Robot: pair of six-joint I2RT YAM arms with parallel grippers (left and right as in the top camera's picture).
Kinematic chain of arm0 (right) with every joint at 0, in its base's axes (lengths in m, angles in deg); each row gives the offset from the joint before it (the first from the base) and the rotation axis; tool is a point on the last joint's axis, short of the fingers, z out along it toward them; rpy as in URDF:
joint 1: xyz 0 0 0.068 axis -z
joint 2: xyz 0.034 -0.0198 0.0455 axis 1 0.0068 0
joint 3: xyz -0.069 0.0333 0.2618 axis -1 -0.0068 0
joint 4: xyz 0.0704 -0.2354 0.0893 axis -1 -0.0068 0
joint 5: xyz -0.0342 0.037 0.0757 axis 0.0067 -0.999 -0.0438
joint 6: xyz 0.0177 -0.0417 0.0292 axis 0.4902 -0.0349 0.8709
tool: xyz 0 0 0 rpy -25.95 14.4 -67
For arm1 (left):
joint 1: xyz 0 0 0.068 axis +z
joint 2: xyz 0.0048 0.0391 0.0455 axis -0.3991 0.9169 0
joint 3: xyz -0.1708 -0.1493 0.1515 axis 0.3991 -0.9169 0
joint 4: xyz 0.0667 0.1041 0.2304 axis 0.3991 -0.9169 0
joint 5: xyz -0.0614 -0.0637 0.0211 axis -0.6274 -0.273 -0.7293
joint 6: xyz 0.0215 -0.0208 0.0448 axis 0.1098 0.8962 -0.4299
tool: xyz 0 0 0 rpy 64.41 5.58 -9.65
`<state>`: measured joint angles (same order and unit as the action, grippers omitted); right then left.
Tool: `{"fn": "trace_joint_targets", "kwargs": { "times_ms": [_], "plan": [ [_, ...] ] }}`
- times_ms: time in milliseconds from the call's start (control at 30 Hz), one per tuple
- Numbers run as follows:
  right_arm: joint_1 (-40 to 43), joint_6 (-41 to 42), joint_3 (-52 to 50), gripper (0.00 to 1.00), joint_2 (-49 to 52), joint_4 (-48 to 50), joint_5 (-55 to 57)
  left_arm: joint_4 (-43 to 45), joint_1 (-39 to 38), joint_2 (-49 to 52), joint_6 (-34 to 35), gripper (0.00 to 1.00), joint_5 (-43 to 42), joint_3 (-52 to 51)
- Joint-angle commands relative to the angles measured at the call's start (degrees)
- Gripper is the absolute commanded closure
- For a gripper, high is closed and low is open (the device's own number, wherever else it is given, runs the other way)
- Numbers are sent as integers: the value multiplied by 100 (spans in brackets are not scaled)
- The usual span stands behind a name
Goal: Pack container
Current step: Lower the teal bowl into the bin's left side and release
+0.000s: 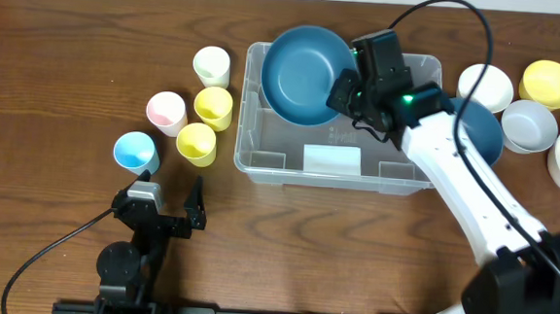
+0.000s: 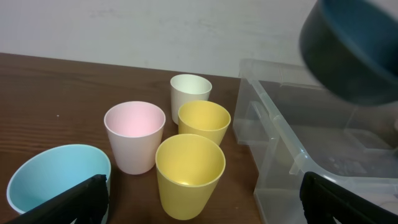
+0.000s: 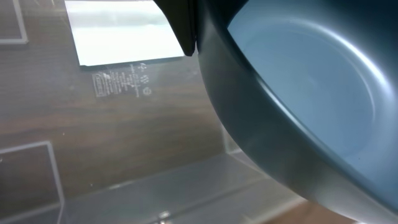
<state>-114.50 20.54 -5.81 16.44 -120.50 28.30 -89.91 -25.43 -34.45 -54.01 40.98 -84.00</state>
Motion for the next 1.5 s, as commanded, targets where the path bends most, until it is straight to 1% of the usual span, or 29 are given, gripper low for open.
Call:
{"fn": "trace_joint_targets", "kwargs": {
  "times_ms": [0,233,533,733,833,1100,1167,1200,1233,1267,1300,1333,1367,1400,1467],
  "plan": [
    [-22,151,46,99,267,-4,59,-55,35,-35,26,2,50,-177],
    [-22,264,46,99,813,-188,59,-55,35,-35,26,2,50,-177],
    [-26,302,42,97,1150,-319,-11,-55,35,-35,26,2,50,-177],
    [-33,302,39,92,1346,-310,-96,-55,35,-35,26,2,50,-177],
    [-31,302,39,92,1471,-306,-378,-55,35,-35,26,2,50,-177],
    [-20,302,39,93,1635,-262,-544,-55,35,-35,26,2,50,-177],
    [-15,302,39,88,1633,-262,-546,-55,35,-35,26,2,50,-177],
    [-15,299,39,83,1633,-267,-546,-57,35,-35,26,2,50,-177],
    [-15,297,39,76,1633,-286,-546,-55,35,-35,26,2,50,-177],
    [-15,295,39,62,1633,-293,-546,-55,35,-35,26,2,50,-177],
    [-15,275,39,54,1633,-293,-546,-55,35,-35,26,2,50,-177],
    [-17,273,39,43,1633,-293,-546,-57,35,-35,28,2,50,-177],
    [-24,240,39,38,1633,-295,-546,-55,35,-35,26,2,50,-177],
    [-26,208,39,35,1633,-295,-546,-55,35,-35,28,2,50,-177],
    [-26,116,42,33,1628,-291,-538,-55,35,-35,26,2,50,-177]
  ]
}}
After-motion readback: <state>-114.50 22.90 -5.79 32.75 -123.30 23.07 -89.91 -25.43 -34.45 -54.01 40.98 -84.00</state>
